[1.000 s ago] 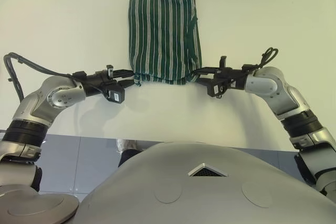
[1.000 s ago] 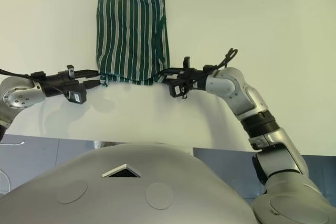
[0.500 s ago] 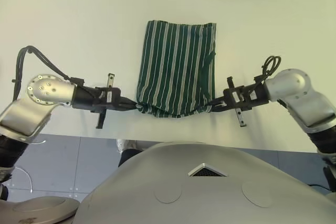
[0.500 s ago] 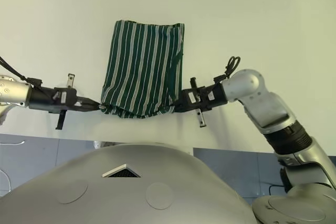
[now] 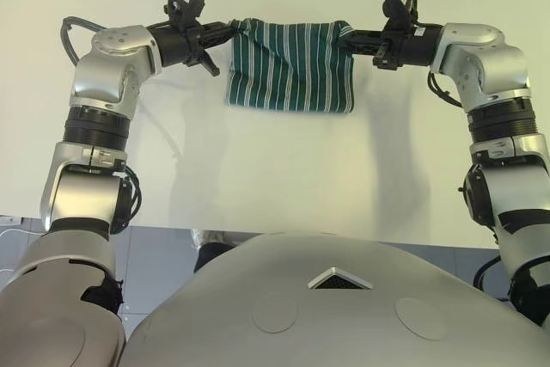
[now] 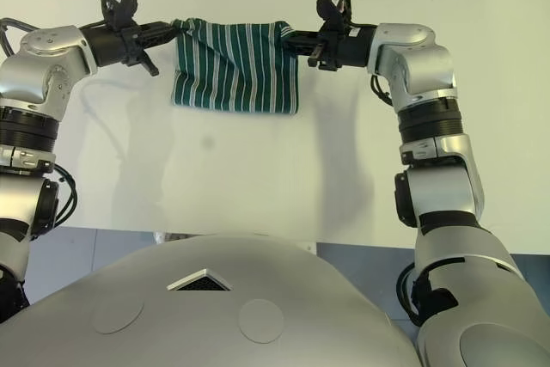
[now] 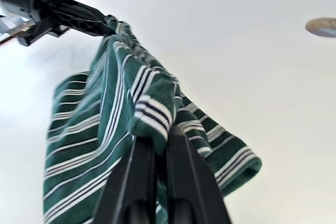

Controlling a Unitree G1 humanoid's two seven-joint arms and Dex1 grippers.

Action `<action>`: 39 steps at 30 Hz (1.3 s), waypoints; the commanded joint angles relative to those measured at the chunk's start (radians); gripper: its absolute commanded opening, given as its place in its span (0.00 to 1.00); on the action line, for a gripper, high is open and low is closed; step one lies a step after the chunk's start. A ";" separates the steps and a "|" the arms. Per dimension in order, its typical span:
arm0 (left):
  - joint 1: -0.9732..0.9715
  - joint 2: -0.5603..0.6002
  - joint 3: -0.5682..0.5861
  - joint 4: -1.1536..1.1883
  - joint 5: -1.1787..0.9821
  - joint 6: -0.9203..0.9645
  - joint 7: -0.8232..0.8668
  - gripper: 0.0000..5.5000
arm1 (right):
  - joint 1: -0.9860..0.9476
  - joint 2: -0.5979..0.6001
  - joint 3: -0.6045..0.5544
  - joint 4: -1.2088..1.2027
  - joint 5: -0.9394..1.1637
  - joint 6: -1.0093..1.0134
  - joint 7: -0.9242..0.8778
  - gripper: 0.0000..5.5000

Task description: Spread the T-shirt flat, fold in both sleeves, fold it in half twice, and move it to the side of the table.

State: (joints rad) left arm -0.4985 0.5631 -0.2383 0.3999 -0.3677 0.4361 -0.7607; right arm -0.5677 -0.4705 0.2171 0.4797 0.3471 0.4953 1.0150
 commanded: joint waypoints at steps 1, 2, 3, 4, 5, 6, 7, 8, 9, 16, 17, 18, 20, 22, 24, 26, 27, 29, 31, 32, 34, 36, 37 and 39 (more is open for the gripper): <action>-0.025 -0.063 0.038 0.043 0.056 -0.008 0.074 0.08 | -0.043 0.027 -0.041 0.058 -0.069 -0.071 -0.113 0.16; -0.023 -0.072 0.059 0.048 0.070 -0.016 0.109 0.09 | -0.048 0.030 -0.056 0.073 -0.104 -0.130 -0.172 0.16; -0.021 -0.073 0.088 0.056 0.089 -0.035 0.160 0.09 | -0.058 0.035 -0.081 0.078 -0.127 -0.198 -0.233 0.16; -0.013 -0.071 0.128 0.058 0.108 -0.061 0.222 0.09 | -0.065 0.050 -0.109 0.062 -0.128 -0.239 -0.270 0.16; 0.000 -0.066 0.164 0.056 0.122 -0.085 0.270 0.09 | -0.069 0.072 -0.124 0.043 -0.124 -0.263 -0.290 0.16; 0.024 -0.059 0.196 0.053 0.135 -0.115 0.308 0.09 | -0.063 0.105 -0.107 0.025 -0.132 -0.278 -0.293 0.16; 0.052 -0.061 0.231 0.045 0.134 -0.134 0.335 0.10 | -0.046 0.151 -0.070 0.004 -0.134 -0.270 -0.275 0.13; 0.082 -0.066 0.257 0.026 0.130 -0.150 0.347 0.10 | -0.023 0.200 -0.022 -0.018 -0.133 -0.256 -0.249 0.11; 0.097 -0.073 0.273 0.016 0.126 -0.162 0.352 0.10 | -0.004 0.238 0.012 -0.037 -0.128 -0.232 -0.230 0.07; 0.164 -0.132 0.336 -0.092 0.115 -0.147 0.375 0.00 | 0.057 0.397 0.107 0.092 -0.195 -0.026 -0.343 0.00; 0.172 -0.129 0.344 -0.112 0.114 -0.138 0.378 0.00 | 0.050 0.395 0.061 0.165 -0.200 0.010 -0.422 0.00; 0.178 -0.128 0.349 -0.130 0.115 -0.131 0.380 0.00 | 0.050 0.385 0.011 0.218 -0.196 0.033 -0.492 0.00; 0.224 -0.126 0.360 -0.216 0.115 -0.111 0.395 0.00 | 0.141 0.298 -0.205 0.239 -0.161 0.038 -0.735 0.00; 0.292 -0.136 0.371 -0.317 0.118 -0.092 0.420 0.00 | 0.337 0.216 -0.447 0.066 -0.139 0.089 -0.920 0.00; 0.380 -0.156 0.394 -0.411 0.113 -0.074 0.457 0.00 | 0.536 0.177 -0.613 -0.156 -0.156 0.164 -0.996 0.00; 0.445 -0.173 0.398 -0.451 0.116 -0.081 0.479 0.00 | 0.630 0.162 -0.729 -0.275 -0.167 0.214 -1.060 0.00; 0.467 -0.185 0.400 -0.467 0.117 -0.085 0.493 0.00 | 0.623 0.143 -0.758 -0.278 -0.165 0.221 -1.079 0.00; 0.489 -0.224 0.399 -0.490 0.119 -0.096 0.532 0.00 | 0.556 0.090 -0.762 -0.226 -0.163 0.205 -1.083 0.00; 0.493 -0.267 0.385 -0.506 0.126 -0.112 0.566 0.00 | 0.484 0.058 -0.734 -0.188 -0.175 0.172 -1.080 0.00; 0.492 -0.288 0.376 -0.512 0.130 -0.120 0.581 0.00 | 0.450 0.046 -0.704 -0.182 -0.186 0.144 -1.069 0.00; 0.482 -0.320 0.371 -0.513 0.133 -0.129 0.602 0.00 | 0.384 0.035 -0.618 -0.249 -0.230 0.050 -1.048 0.00; 0.463 -0.339 0.361 -0.511 0.137 -0.138 0.604 0.00 | 0.330 0.021 -0.544 -0.333 -0.271 -0.065 -1.023 0.00; 0.456 -0.349 0.356 -0.513 0.140 -0.145 0.605 0.00 | 0.304 0.019 -0.515 -0.352 -0.289 -0.116 -1.019 0.00; 0.444 -0.369 0.348 -0.513 0.151 -0.160 0.621 0.00 | 0.244 0.033 -0.472 -0.342 -0.318 -0.183 -1.027 0.00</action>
State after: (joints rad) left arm -0.0350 0.2066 0.1161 -0.1036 -0.2327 0.2913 -0.1589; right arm -0.2830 -0.4419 -0.2880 0.1328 0.0609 0.3484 -0.0105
